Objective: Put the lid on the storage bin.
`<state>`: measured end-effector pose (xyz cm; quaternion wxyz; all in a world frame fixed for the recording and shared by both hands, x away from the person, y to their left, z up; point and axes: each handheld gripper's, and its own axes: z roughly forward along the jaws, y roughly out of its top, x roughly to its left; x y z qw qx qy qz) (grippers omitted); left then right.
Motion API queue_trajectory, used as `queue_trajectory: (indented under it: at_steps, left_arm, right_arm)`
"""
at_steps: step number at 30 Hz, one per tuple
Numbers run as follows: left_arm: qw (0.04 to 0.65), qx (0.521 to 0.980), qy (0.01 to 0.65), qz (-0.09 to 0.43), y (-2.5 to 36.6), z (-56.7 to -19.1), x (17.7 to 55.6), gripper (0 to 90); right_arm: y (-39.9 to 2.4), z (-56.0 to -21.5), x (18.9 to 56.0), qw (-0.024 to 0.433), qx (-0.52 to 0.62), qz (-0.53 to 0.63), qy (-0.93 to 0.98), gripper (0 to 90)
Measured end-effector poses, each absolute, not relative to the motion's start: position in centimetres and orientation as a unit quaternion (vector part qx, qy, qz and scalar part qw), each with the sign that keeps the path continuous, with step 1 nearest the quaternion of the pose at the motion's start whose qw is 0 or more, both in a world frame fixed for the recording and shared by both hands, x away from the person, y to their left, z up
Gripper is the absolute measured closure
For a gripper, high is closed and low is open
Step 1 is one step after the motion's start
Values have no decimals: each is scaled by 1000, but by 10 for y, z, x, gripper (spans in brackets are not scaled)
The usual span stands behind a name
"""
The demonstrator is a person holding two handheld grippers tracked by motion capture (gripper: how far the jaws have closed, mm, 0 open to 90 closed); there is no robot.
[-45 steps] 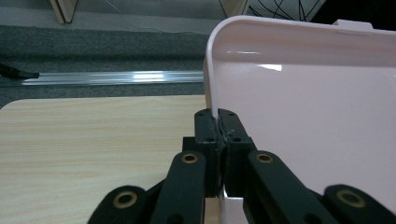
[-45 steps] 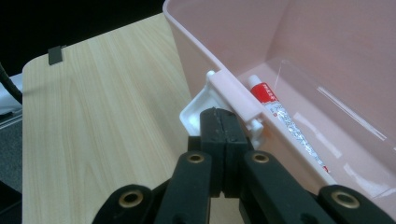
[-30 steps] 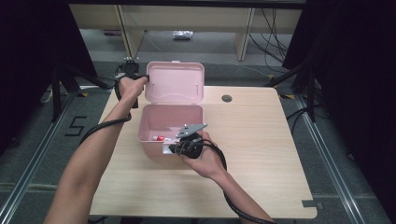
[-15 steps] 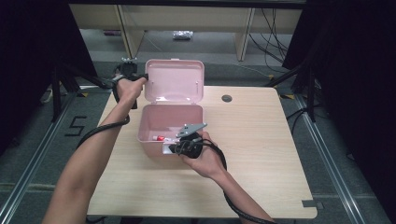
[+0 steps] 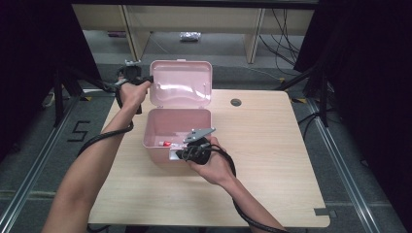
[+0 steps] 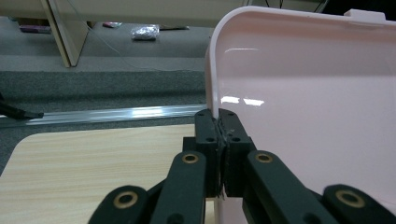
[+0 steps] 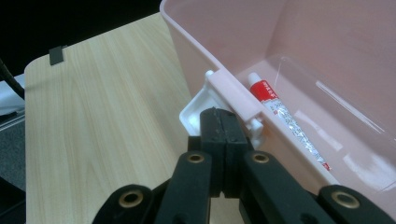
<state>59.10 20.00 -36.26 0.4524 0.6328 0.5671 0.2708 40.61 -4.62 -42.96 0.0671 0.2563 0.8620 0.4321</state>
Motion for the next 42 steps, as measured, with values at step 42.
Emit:
queue_trajectory:
  at_steps: [42]
  left_arm:
    - [475, 633, 533, 299, 203, -351, 557, 885]
  right_arm:
    - [-47, -428, 408, 65, 260, 427, 863, 900]
